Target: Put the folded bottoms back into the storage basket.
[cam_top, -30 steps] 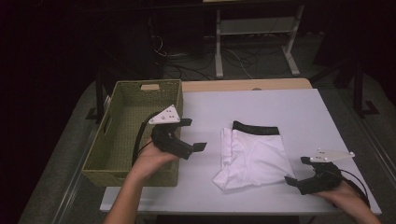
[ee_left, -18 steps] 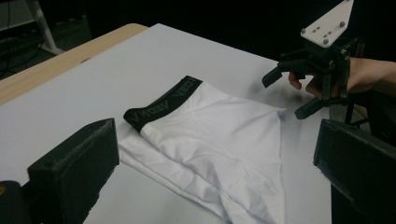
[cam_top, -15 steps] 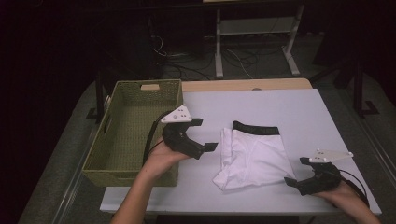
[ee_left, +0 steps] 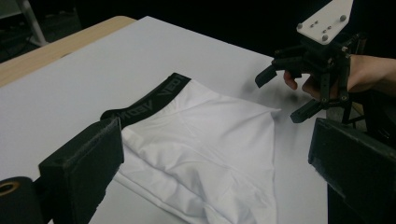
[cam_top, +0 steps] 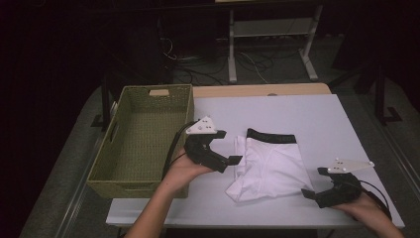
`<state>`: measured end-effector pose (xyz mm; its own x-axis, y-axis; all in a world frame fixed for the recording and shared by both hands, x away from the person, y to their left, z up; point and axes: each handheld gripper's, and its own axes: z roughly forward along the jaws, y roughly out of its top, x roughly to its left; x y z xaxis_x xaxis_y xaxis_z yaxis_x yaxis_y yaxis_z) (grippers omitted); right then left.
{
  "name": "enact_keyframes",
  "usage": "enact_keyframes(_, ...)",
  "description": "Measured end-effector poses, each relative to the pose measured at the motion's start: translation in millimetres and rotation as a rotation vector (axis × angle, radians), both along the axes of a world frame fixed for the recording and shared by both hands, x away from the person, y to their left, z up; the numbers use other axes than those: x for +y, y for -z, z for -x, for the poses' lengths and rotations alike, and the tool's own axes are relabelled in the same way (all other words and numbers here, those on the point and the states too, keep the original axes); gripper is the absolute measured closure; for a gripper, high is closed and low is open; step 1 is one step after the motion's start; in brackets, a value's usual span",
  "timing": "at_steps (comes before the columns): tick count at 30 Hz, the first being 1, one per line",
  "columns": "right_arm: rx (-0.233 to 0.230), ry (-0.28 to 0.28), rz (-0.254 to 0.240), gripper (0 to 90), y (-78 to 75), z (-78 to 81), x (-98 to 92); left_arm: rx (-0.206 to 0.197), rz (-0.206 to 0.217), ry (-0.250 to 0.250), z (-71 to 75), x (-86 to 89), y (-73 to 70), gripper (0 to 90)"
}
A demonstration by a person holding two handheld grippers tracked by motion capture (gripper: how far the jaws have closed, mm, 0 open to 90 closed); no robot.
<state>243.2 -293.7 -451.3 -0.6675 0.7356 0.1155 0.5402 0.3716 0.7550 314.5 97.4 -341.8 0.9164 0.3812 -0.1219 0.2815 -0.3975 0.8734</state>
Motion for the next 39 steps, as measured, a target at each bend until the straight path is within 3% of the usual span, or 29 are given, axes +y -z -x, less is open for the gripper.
enact_keyframes(17, 0.001, -0.009, 0.003, 0.0, 0.3, 0.5, 0.1, 0.037, -0.046, 0.001, 3.4, -29.1, 27.3, 5.1)
enact_keyframes(39, 0.0, -0.02, 0.004, 0.0, 1.0, 0.9, 0.7, 0.066, -0.094, -0.032, 1.3, -41.5, 66.9, 5.1)
